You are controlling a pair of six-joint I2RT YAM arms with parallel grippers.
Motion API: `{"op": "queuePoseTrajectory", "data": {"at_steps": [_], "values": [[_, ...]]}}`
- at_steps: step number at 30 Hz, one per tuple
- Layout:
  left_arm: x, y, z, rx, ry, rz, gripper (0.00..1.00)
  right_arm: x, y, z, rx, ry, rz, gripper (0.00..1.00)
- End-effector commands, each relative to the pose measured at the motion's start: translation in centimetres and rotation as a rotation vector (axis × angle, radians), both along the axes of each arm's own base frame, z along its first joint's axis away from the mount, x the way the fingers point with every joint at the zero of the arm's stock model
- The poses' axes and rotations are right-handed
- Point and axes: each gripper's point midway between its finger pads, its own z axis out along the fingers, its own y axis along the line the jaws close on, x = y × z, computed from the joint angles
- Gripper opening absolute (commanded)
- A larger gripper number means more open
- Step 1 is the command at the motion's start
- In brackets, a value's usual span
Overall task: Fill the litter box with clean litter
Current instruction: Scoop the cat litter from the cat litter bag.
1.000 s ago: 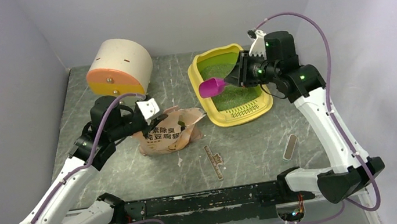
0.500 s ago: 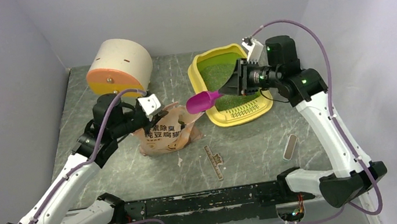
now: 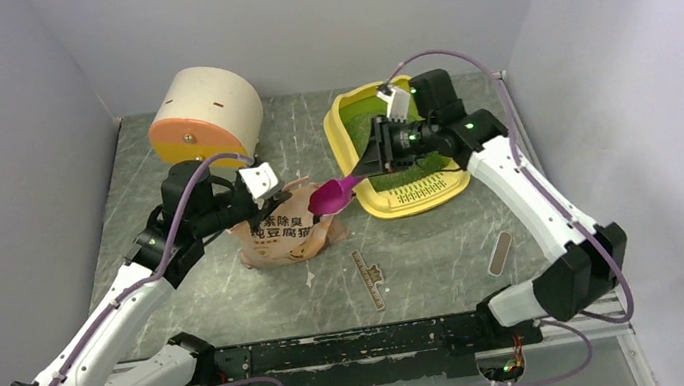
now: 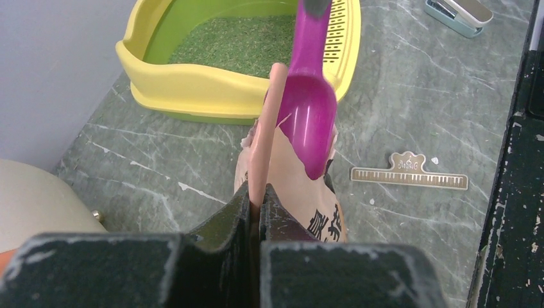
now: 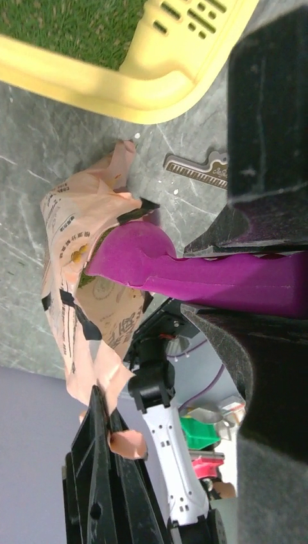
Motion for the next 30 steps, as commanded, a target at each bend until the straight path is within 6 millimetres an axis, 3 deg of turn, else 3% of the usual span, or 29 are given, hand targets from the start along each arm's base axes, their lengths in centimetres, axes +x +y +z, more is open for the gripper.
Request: {"op": "queuePoseTrajectory", "data": {"at_steps": [1,9,14,20,30], "values": [[-0.3,-0.2,0.0,0.006,0.014,-0.026,0.05,0.7,2.8,-0.9,-0.023,-0.023,0.046,0.00],[-0.1,0.0,-0.3,-0.009,0.027,0.001,0.05,2.0,6.3,-5.8,-0.195,-0.010,-0.016,0.00],[0.2,0.2,-0.7,-0.005,0.038,0.028,0.05,2.2,8.2,-7.8,-0.175,0.027,-0.020,0.00],[0.9,0.0,-1.7,0.004,0.057,0.044,0.05,2.9,8.3,-10.2,-0.255,0.046,-0.077,0.00],[1.0,-0.1,-2.9,0.003,0.082,0.054,0.05,1.0,10.8,-13.9,-0.195,0.170,0.049,0.00]]}}
